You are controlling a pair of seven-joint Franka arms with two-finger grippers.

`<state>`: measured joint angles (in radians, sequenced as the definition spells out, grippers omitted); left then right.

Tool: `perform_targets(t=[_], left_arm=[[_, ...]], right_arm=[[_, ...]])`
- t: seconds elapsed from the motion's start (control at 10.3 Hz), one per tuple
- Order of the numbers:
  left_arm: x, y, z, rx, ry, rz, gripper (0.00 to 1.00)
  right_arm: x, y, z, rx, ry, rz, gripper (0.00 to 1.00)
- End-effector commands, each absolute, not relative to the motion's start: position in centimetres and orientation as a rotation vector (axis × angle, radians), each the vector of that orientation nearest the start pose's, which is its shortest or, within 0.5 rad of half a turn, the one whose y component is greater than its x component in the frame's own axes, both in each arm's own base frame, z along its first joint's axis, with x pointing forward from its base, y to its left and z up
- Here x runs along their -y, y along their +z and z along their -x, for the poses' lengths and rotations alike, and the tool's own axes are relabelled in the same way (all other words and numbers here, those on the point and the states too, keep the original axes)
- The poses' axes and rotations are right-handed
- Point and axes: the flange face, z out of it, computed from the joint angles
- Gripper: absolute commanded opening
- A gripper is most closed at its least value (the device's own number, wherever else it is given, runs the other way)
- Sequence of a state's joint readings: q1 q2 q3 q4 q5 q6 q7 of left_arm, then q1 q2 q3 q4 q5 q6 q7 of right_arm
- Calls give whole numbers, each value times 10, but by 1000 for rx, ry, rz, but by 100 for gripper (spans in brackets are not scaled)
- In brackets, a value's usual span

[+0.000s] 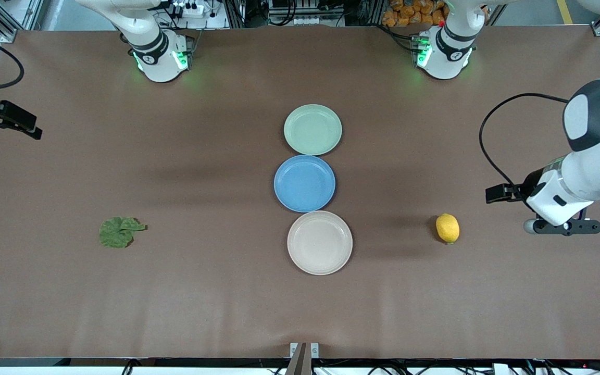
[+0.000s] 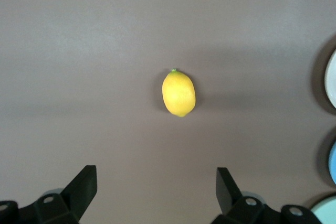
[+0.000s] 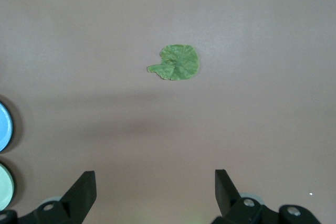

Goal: Place lemon and lettuce in plates
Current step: 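Move the left gripper to the lemon while the right gripper reaches the lettuce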

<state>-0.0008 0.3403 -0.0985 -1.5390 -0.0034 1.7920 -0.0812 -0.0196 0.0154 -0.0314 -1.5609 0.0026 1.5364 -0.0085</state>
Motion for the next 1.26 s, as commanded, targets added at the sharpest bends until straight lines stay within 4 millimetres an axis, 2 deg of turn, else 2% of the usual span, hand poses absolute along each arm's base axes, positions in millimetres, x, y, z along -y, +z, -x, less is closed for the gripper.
perform_targets(t=[0.0, 0.19, 0.29, 0.68, 0.77, 0.97, 1.16], left_arm=[[59, 424, -644, -16, 98, 3174, 100], [61, 392, -640, -16, 42, 3178, 100], [61, 380, -640, -12, 59, 3179, 100], [62, 326, -634, -8, 48, 3183, 100], [63, 314, -631, -9, 33, 3184, 100], [62, 288, -626, -4, -20, 3189, 100], [66, 267, -627, -10, -22, 3192, 100]], right_arm=[[43, 554, -558, -92, 91, 3133, 100], [45, 490, -562, -95, 120, 3132, 100], [45, 465, -570, -93, 172, 3129, 100], [47, 382, -592, -95, 235, 3126, 100], [57, 367, -592, -65, 209, 3126, 100], [76, 315, -600, 19, 223, 3116, 100], [53, 288, -608, 145, 204, 3122, 100]])
